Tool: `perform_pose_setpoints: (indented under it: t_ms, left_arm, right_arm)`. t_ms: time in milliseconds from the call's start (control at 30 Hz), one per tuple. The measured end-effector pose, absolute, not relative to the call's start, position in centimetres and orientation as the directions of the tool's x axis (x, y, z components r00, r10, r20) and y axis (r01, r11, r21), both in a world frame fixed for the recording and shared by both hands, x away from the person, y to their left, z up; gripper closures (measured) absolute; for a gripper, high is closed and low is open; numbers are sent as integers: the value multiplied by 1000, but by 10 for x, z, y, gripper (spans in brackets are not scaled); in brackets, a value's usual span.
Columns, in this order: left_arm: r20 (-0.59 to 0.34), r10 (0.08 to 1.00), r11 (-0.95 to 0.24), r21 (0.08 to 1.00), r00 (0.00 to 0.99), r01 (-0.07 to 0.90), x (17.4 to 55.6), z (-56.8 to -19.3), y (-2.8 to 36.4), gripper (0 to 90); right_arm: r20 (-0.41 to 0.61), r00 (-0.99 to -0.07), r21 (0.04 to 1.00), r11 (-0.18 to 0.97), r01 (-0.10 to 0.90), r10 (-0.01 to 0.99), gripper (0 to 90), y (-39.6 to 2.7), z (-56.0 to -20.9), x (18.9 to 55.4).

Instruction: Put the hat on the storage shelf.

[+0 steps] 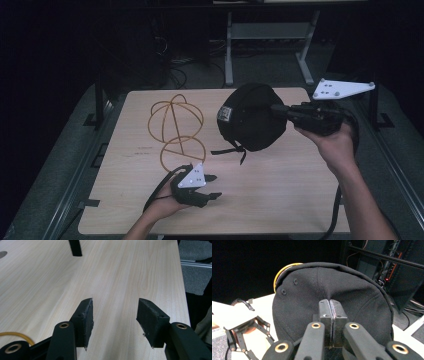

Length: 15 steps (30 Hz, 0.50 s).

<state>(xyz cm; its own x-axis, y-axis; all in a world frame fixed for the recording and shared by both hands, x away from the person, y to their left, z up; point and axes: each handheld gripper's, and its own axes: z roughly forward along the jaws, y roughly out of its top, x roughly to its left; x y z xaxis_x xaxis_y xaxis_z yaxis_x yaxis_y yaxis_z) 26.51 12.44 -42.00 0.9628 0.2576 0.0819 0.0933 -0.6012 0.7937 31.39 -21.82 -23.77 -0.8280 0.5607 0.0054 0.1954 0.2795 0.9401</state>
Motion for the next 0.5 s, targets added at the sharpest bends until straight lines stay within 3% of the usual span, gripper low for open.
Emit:
perform_pose_setpoints:
  t_ms: [500]
  left_arm:
    - [77,244,-615,783,967,93,263,-425,121,461]
  right_arm:
    - [-17,-865,934,316,165,501,892,-170,-210,333]
